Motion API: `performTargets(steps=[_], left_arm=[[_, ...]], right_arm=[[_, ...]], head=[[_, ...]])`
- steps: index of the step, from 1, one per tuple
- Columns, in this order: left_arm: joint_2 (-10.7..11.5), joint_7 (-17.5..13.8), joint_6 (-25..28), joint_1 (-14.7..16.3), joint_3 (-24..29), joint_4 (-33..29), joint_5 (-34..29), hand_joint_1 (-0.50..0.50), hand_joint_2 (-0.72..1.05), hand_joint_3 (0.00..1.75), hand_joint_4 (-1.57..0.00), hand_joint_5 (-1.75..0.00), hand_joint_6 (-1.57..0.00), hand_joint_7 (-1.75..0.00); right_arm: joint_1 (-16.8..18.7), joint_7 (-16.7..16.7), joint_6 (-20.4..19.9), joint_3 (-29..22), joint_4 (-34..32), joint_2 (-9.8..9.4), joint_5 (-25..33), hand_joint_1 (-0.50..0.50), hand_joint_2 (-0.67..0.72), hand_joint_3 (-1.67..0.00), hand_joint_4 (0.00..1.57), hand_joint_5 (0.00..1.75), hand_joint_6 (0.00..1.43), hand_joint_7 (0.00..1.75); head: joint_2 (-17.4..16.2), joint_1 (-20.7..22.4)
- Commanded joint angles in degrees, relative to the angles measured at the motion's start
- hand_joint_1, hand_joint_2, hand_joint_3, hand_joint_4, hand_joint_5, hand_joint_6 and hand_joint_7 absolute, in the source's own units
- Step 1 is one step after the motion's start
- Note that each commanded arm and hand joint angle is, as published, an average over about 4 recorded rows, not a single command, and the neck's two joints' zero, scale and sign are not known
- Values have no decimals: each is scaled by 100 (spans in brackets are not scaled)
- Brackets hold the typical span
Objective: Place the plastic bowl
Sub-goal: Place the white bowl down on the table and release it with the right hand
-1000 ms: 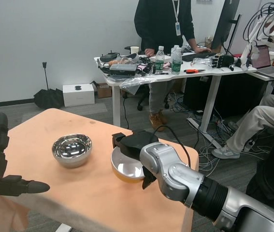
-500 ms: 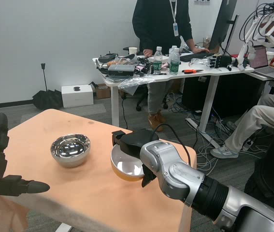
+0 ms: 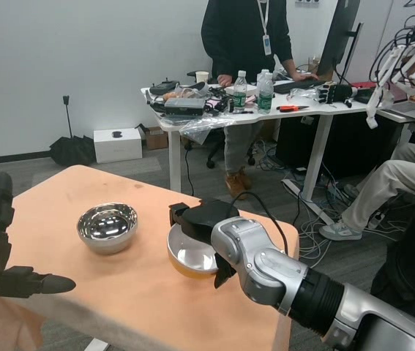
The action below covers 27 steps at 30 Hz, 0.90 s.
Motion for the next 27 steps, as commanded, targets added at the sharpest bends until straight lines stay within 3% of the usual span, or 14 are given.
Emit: performTargets(steps=[1,8,12,15,18,22,25,27], left_arm=[[28,12,-51,23,6,51,-7,-50,-10,4,0,0,0,0],[28,12,-55,23,4,56,-18,-50,-13,7,0,0,0,0],[28,12,-71,23,-5,58,-45,-50,-10,0,0,0,0,0],[28,12,-77,23,-12,73,-51,-50,-10,0,0,0,0,0],[28,12,-77,23,-12,82,-51,-50,-15,0,0,0,0,0],[28,12,-97,26,-10,82,-51,-50,-10,2,0,0,0,0],[28,12,-110,32,-1,82,-58,-50,-10,2,0,0,0,0],[28,12,-112,32,4,82,-60,-50,-10,4,0,0,0,0]], right_arm=[[-76,-168,-191,148,250,35,91,-50,-59,-159,111,158,85,161],[-104,-362,-470,339,788,112,258,-50,-54,-157,106,165,80,168],[-106,-443,-574,407,966,132,322,-50,-54,-151,106,150,79,168],[-102,-498,-626,464,1063,141,368,-50,-38,-137,101,126,72,168],[-95,-527,-629,500,1126,147,438,-47,-21,-103,97,109,66,168],[-69,-601,-626,541,1173,149,511,-46,23,-18,80,95,52,166],[-45,-621,-626,532,1164,149,583,-46,52,-2,54,51,38,161],[-32,-626,-626,528,1157,149,619,-46,61,0,38,27,31,161]], head=[[-4,7],[-6,21],[-43,40],[-75,33],[-128,46],[-145,52],[-148,53],[-148,53]])
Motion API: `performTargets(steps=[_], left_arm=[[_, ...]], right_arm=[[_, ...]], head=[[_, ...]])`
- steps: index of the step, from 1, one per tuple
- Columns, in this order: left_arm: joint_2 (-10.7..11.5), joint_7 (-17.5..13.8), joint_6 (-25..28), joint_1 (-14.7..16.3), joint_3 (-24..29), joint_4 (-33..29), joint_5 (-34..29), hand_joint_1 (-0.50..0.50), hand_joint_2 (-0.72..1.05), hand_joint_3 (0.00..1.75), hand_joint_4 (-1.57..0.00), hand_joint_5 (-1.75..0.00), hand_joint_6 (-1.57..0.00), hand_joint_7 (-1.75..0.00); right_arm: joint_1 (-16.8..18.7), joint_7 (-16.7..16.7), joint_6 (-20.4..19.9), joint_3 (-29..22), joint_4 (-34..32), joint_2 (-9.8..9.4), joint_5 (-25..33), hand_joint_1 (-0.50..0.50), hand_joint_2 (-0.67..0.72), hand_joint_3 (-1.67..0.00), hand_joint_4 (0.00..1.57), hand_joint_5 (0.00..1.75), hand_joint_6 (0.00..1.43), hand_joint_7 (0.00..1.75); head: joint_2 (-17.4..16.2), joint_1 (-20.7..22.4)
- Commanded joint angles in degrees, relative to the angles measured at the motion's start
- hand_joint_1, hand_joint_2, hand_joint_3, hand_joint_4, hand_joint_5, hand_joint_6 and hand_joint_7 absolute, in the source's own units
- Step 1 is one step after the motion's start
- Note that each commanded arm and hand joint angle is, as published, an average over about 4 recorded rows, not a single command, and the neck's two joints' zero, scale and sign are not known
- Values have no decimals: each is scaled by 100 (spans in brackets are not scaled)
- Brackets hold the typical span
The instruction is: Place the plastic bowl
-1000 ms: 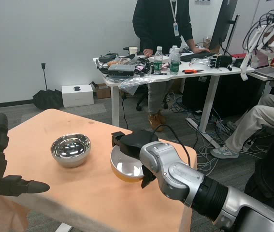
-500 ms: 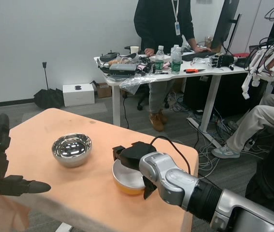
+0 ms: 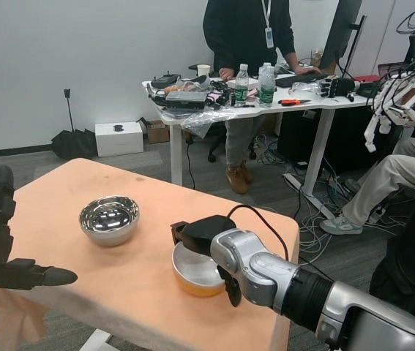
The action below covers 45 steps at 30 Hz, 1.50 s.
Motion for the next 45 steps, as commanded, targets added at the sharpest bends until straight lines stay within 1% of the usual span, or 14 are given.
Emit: performTargets(steps=[1,3,6,15,17,19,21,22,29,34,37,41,42,45], left_arm=[[28,12,-72,31,26,60,-47,-50,-10,4,0,0,0,0],[28,12,-72,31,24,60,-47,-50,-10,0,0,0,0,0],[28,12,-72,31,17,60,-47,-50,-10,2,0,0,0,0],[28,12,-72,31,35,51,-47,-50,-10,7,0,0,0,0],[32,12,-72,31,35,51,-47,-50,-10,2,0,0,0,0],[37,12,-72,31,37,51,-47,-50,-10,2,0,0,0,0],[37,12,-72,31,41,51,-47,-50,-10,4,0,0,0,0],[37,12,-72,31,43,51,-47,-50,-10,4,0,0,0,0],[39,12,-72,31,59,51,-56,-50,-13,7,0,0,0,0],[46,12,-72,36,61,42,-56,-50,-17,7,0,0,0,0],[46,12,-72,44,68,35,-56,-50,-15,7,0,0,0,0],[50,12,-72,49,50,38,-64,-50,-10,2,0,0,0,0],[52,12,-72,49,46,40,-64,-50,-13,2,0,0,0,0],[63,12,-72,42,33,42,-62,-50,-17,4,0,0,0,0]], right_arm=[[21,19,-8,35,24,-6,106,-46,66,0,30,15,27,161],[23,13,-6,22,20,-8,137,-46,72,0,15,0,17,157],[43,-7,-10,0,-16,-15,203,-46,72,0,1,0,6,154],[232,-200,-23,-400,-350,-59,269,-49,72,0,0,0,0,127],[289,-218,-45,-563,-420,-59,361,-49,72,0,0,0,0,99],[335,-218,-67,-679,-484,-59,445,-50,72,0,0,0,0,47],[374,-216,-81,-765,-554,-59,480,-50,72,0,0,0,0,12],[390,-213,-81,-791,-582,-59,480,-50,72,0,0,0,0,7],[546,-196,-72,-1112,-949,-65,458,-50,72,0,0,0,0,0],[1029,-541,-324,-2549,-1659,55,970,-50,72,0,0,0,0,0],[1605,-1545,-1463,-3841,-1685,370,2725,-50,72,0,0,0,0,0],[1996,-2762,-4108,-4459,-758,618,4824,-50,72,0,0,0,0,0],[2014,-2877,-4475,-4483,-613,629,5019,-50,72,0,1,0,0,0],[2097,-2951,-4794,-4577,-547,671,5118,-50,72,0,6,0,0,0]], head=[[0,0],[0,0],[-88,14],[-194,60],[-191,61],[-198,74],[-207,91],[-211,100],[-204,117],[-154,93],[-69,29],[77,-41],[88,-35],[128,-43]])
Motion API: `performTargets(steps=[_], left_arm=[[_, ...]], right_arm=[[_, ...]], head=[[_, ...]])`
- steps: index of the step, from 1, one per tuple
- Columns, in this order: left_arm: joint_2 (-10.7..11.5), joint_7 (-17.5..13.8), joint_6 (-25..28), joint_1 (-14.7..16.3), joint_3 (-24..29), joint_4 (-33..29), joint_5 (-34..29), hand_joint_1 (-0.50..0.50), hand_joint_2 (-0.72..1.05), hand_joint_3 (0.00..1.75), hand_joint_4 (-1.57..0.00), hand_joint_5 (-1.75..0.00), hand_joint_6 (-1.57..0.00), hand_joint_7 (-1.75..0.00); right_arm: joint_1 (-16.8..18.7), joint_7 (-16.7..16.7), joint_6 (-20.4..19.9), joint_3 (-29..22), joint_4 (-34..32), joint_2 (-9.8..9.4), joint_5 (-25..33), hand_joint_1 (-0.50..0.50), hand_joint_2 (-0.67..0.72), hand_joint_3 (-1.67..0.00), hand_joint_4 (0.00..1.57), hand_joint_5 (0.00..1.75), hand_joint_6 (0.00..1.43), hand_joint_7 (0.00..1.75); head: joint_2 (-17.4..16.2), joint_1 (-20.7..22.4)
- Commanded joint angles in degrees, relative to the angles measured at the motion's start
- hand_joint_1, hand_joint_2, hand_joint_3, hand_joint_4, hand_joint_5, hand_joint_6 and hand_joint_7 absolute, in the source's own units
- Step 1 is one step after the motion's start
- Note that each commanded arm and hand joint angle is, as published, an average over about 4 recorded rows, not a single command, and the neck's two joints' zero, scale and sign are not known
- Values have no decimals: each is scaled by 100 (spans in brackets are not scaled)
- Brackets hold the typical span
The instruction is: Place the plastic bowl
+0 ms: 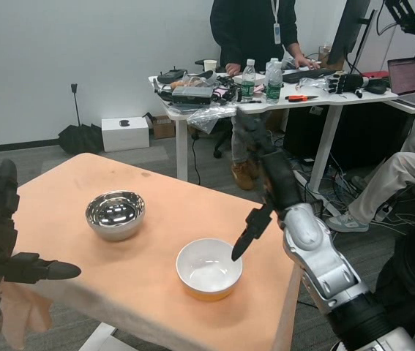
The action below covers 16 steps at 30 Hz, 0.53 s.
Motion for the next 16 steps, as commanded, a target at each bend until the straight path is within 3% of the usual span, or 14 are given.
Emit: performTargets(steps=[1,9,16], left_arm=[[69,14,-14,37,19,40,-38,-50,-17,7,0,0,0,0],[82,14,-5,32,67,-26,-25,-50,-10,2,0,0,0,0],[82,-6,0,37,39,-30,-34,-50,-10,0,0,0,0,0]], right_arm=[[268,-463,-1106,-326,356,151,559,-50,72,0,7,0,0,0],[272,-476,-1602,-75,703,137,1069,-50,72,0,0,0,0,0],[234,-646,-2379,-39,957,152,1076,-50,72,0,0,0,0,0]], head=[[33,-26],[15,-7],[21,-2]])
